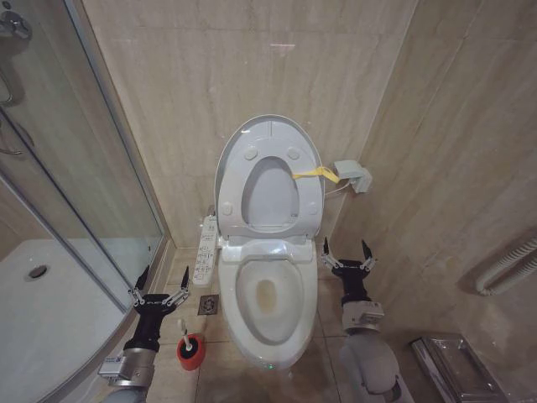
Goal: Open the toilet lid, clean the toilet bowl with a toilet brush, close the toilet lid, and flush.
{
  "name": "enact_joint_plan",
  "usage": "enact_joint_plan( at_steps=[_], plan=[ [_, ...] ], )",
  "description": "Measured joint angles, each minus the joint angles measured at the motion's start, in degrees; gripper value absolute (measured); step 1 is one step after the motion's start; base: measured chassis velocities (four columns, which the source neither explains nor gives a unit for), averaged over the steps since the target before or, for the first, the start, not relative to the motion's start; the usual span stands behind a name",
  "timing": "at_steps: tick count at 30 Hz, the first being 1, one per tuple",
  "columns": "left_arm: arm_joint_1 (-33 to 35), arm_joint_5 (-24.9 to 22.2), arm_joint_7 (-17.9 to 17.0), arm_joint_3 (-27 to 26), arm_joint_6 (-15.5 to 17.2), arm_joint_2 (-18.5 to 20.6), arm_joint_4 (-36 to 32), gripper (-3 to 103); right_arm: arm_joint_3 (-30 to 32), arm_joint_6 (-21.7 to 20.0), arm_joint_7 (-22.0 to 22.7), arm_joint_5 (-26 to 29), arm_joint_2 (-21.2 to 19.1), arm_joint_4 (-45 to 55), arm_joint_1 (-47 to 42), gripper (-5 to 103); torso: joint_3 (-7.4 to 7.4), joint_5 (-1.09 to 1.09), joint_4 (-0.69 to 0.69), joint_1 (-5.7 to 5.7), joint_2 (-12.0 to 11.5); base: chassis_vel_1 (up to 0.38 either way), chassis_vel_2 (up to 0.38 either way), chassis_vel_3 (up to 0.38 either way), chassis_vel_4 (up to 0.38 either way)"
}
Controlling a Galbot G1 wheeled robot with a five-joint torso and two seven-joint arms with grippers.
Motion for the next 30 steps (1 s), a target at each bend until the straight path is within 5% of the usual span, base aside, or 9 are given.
enact_joint_plan(
  at_steps=[16,17,18,30],
  plan=[
    [0.0,0.0,0.0,0.0,0.0,0.0,0.0,100,1.5,0.4,0.2,0.4,0.0,0.4,-2.0,100,0.00,0.00,0.03,0.00,0.0,0.000,0.000,0.000,0.000],
    [0.0,0.0,0.0,0.0,0.0,0.0,0.0,100,1.9,0.4,0.3,0.5,-0.1,0.5,-2.8,100,0.00,-0.02,-0.05,0.00,0.0,0.000,0.000,0.000,0.000],
    [-0.1,0.0,0.0,0.0,0.0,0.0,0.0,100,2.5,0.9,0.2,0.7,0.0,0.7,-3.8,100,0.00,0.02,0.04,0.00,0.0,0.000,0.000,0.000,0.000],
    [0.0,0.0,0.0,0.0,0.0,0.0,0.0,100,14.1,7.2,1.2,7.3,-0.8,4.7,-17.2,100,-0.01,0.00,-0.02,-0.01,0.0,0.000,0.000,0.000,0.000]
  ],
)
